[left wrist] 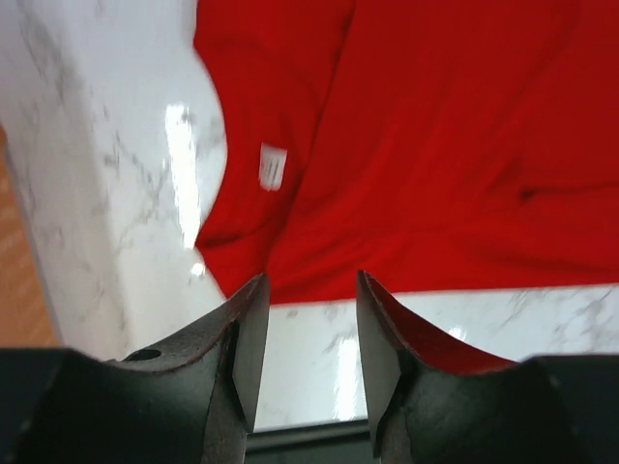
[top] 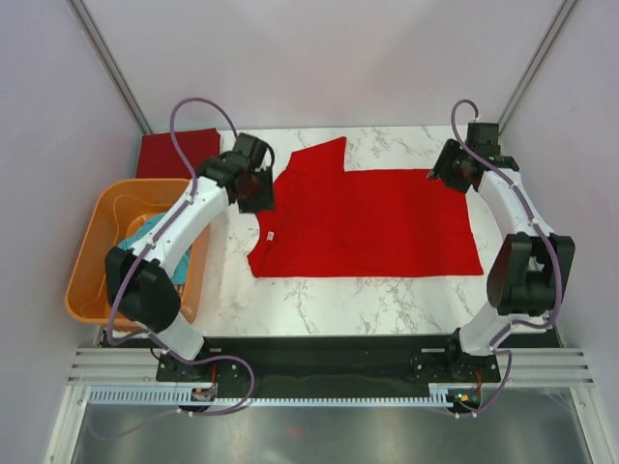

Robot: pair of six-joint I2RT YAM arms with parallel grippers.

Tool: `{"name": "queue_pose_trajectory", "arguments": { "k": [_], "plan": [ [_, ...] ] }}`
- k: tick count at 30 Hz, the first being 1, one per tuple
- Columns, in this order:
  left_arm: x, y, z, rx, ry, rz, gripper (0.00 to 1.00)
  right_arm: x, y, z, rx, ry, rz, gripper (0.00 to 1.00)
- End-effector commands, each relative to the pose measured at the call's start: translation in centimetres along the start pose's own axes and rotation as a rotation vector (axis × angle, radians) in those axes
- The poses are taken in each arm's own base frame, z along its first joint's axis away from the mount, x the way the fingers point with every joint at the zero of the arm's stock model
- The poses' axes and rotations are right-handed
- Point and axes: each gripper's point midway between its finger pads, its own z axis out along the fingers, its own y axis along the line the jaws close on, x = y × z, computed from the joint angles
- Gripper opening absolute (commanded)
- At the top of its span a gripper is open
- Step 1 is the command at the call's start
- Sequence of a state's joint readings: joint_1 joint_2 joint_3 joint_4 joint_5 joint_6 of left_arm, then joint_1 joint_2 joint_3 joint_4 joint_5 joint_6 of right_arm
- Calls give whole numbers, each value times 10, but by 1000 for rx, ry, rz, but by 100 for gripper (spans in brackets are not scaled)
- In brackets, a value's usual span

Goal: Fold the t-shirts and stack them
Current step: Fold the tshirt

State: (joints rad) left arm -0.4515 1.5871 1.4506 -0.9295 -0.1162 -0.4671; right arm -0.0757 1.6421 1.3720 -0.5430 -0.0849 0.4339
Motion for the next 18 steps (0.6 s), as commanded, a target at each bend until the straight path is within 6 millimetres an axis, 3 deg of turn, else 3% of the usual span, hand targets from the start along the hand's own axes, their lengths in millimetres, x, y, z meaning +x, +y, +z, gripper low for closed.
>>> {"name": "queue_pose_trajectory", "arguments": {
  "k": [1, 2, 3, 4, 5, 6, 7, 8, 9, 10, 12, 14, 18],
  "plan": [
    [-56, 0, 22, 102, -29, -68, 49, -24, 9, 25, -30, -21, -116, 62],
    [-81, -6, 18, 137, -71, -76, 49, -40, 8, 27, -5, -60, -133, 62],
    [-85, -10, 42, 152, -27, -68, 49, -46, 7, 32, 0, -74, -150, 63],
    [-96, -12, 48, 157, -39, -61, 49, -50, 8, 37, -7, -79, -163, 63],
    [-124, -19, 41, 176, -101, -50, 50, -58, 9, 48, -23, -77, -200, 64],
    [-133, -20, 51, 167, -109, -29, 52, -56, 17, 55, -84, -49, -216, 66],
    [-135, -18, 75, 144, -86, -30, 54, -51, 14, 72, -94, -15, -227, 67],
    [-155, -22, 75, 155, -127, -27, 55, -64, 18, 75, -115, -33, -236, 67],
    [-161, -24, 82, 169, -128, -22, 55, -65, 17, 81, -124, -26, -251, 67],
    [-160, -18, 106, 153, -101, -34, 55, -62, 12, 94, -111, -12, -257, 67],
    [-180, -18, 113, 154, -141, -47, 55, -75, 7, 104, -83, -37, -266, 66],
    [-190, -16, 136, 144, -153, -48, 56, -82, -8, 120, -42, -36, -264, 65],
    [-197, -21, 171, 189, -155, 1, 57, -92, -27, 137, -26, -39, -225, 63]
  ]
}}
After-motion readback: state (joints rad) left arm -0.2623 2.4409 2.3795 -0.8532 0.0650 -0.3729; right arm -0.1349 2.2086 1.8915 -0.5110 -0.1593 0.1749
